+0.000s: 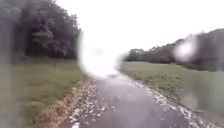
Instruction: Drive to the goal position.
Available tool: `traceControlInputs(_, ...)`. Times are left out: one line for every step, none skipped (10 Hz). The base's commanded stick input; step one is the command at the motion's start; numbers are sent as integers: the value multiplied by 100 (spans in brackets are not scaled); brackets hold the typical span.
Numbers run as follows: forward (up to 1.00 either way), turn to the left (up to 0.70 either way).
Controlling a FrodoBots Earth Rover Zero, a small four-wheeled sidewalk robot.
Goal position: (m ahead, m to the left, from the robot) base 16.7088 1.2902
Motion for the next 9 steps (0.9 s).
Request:
traceControlInputs(85, 0)
traceControlInputs(85, 0)
traceControlInputs(85, 0)
traceControlInputs(85, 0)
traceControlInputs(85, 0)
traceControlInputs(85, 0)
traceControlInputs(85, 0)
traceControlInputs(85, 0)
traceControlInputs(85, 0)
